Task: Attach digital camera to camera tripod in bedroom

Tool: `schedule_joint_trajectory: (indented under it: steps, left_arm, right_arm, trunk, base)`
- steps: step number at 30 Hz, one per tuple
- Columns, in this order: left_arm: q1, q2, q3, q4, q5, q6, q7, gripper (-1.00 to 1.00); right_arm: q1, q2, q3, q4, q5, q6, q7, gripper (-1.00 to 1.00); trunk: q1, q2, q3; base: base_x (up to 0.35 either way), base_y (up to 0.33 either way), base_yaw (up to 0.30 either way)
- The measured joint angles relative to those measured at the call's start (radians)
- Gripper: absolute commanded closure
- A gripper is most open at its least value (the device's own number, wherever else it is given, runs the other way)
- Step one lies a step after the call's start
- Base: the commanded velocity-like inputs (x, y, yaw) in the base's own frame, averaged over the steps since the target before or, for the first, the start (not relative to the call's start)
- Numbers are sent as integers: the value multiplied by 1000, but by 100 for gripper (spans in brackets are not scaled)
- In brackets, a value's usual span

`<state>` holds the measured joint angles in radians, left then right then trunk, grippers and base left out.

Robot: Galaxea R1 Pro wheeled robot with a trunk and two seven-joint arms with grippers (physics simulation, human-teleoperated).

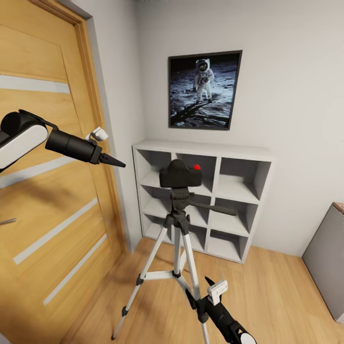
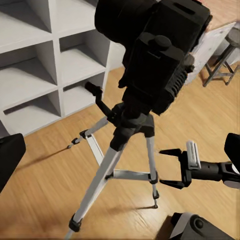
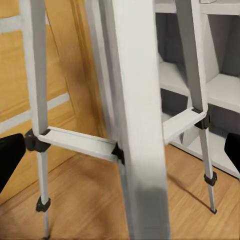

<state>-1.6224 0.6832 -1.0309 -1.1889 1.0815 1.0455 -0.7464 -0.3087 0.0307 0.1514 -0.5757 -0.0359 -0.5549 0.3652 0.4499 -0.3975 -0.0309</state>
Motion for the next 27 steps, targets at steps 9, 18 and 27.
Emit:
schedule_joint_trajectory:
  steps: [9, 18, 27]
  left_arm:
    - [2, 1, -2, 3, 0, 0, 2, -100]
    - [2, 5, -10, 17, 0, 0, 2, -100]
    - [5, 17, -98, 27, 1, 1, 56, -100]
  right_arm:
    - [0, 0, 0, 16, 0, -7, 0, -100]
    - [0, 0, 0, 52, 0, -12, -2, -100]
    - [0, -1, -5, 184, 0, -97, -24, -100]
  trunk:
    - [0, 0, 0]
    - [-1, 0, 0]
    - [-1, 0, 0]
  base:
    - [-254, 0, 0]
    - [-17, 0, 0]
    - [-1, 0, 0]
